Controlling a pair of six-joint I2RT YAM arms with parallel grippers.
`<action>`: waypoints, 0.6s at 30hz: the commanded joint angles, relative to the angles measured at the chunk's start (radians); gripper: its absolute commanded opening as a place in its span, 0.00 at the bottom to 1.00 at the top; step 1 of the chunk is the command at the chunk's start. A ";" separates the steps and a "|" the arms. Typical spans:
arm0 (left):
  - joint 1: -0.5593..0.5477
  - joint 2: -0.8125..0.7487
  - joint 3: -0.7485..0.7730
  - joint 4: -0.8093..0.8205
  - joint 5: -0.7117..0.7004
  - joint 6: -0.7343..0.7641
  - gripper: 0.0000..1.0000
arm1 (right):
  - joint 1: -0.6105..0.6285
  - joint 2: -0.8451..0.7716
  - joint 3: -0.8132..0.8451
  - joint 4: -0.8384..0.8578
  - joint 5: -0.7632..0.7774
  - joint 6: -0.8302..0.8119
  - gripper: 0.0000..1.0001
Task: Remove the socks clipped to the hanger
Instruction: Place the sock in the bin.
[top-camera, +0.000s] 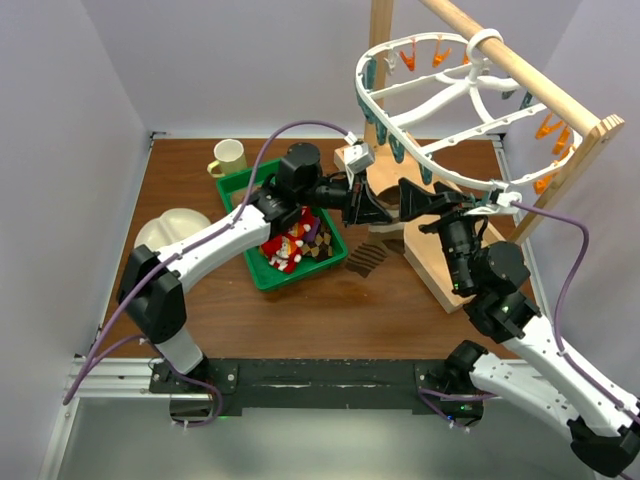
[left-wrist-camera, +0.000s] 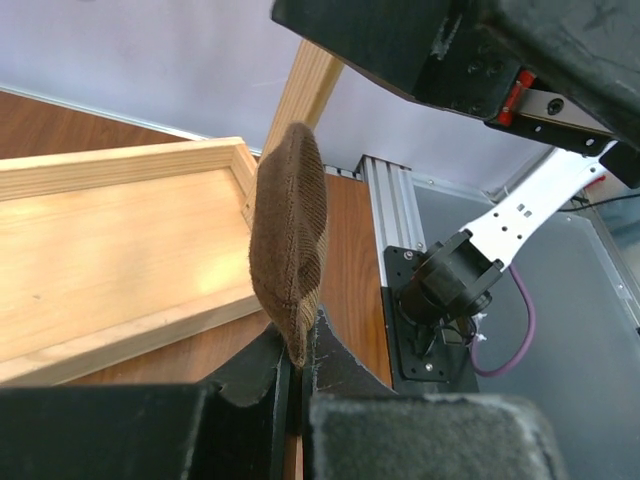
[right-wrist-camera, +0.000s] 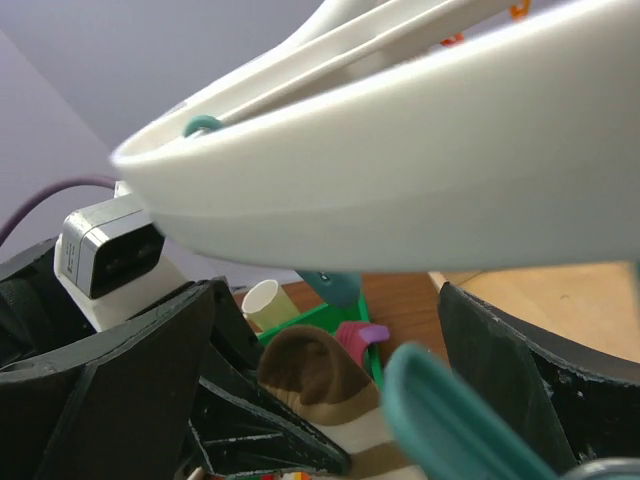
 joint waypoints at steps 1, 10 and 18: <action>0.017 -0.070 -0.022 0.008 -0.057 -0.007 0.00 | -0.003 -0.029 -0.002 -0.050 -0.032 0.026 0.98; 0.063 -0.139 -0.129 0.043 -0.212 -0.074 0.00 | -0.003 -0.072 -0.022 -0.177 -0.077 0.048 0.98; 0.130 -0.195 -0.182 0.074 -0.312 -0.134 0.00 | -0.002 -0.079 -0.037 -0.277 -0.117 0.046 0.99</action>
